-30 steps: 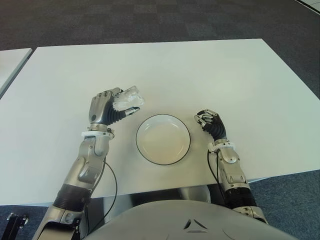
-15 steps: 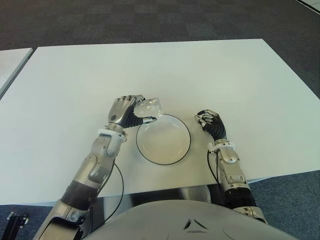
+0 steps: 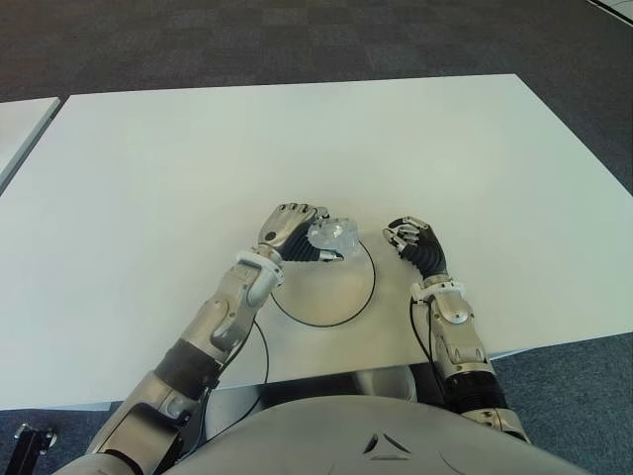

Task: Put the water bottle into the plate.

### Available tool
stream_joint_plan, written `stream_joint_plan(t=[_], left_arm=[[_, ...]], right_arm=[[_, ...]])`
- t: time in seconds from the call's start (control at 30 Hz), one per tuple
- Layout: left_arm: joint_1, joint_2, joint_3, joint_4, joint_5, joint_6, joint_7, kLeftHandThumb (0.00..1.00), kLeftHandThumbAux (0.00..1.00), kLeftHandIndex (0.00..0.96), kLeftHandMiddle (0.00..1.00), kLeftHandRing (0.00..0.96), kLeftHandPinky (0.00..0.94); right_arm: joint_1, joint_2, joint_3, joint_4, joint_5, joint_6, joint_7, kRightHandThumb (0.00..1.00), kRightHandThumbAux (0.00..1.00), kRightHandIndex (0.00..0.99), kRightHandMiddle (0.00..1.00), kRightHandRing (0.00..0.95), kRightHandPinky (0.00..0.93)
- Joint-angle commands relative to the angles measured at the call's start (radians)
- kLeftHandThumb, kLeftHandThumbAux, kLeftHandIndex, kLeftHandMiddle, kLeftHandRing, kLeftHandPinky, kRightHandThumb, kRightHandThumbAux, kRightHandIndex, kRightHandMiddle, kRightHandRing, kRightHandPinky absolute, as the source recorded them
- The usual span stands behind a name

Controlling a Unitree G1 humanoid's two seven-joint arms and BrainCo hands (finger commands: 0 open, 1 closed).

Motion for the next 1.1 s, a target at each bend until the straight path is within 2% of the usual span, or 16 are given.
stream_joint_plan(t=[0.03, 0.37, 0.83, 1.1], left_arm=[[-0.066, -0.028, -0.056, 0.217, 0.004, -0.068, 0.044, 0.851, 0.669, 0.398, 0.531, 0.819, 0.768], [-0.073, -0.037, -0.137, 0.336, 0.024, -0.176, 0.116, 0.851, 0.669, 0.397, 0.528, 0.814, 0.770], [-0.099, -0.013, -0.190, 0.378, 0.064, -0.233, 0.153, 0.851, 0.669, 0.401, 0.525, 0.788, 0.740], [-0.096, 0.005, -0.209, 0.381, 0.106, -0.261, 0.258, 0.851, 0.663, 0.409, 0.567, 0.734, 0.681]], right_arm=[[0.020, 0.001, 0.001, 0.032, 0.008, 0.034, 0.007, 0.697, 0.733, 0.436, 0.764, 0.758, 0.743], [0.016, 0.006, -0.009, 0.042, 0.015, 0.033, 0.004, 0.698, 0.733, 0.435, 0.759, 0.750, 0.736], [0.014, 0.008, -0.009, 0.048, 0.011, 0.028, 0.001, 0.699, 0.732, 0.436, 0.763, 0.753, 0.747], [0.015, 0.011, -0.012, 0.047, 0.011, 0.025, -0.007, 0.700, 0.731, 0.436, 0.764, 0.756, 0.750]])
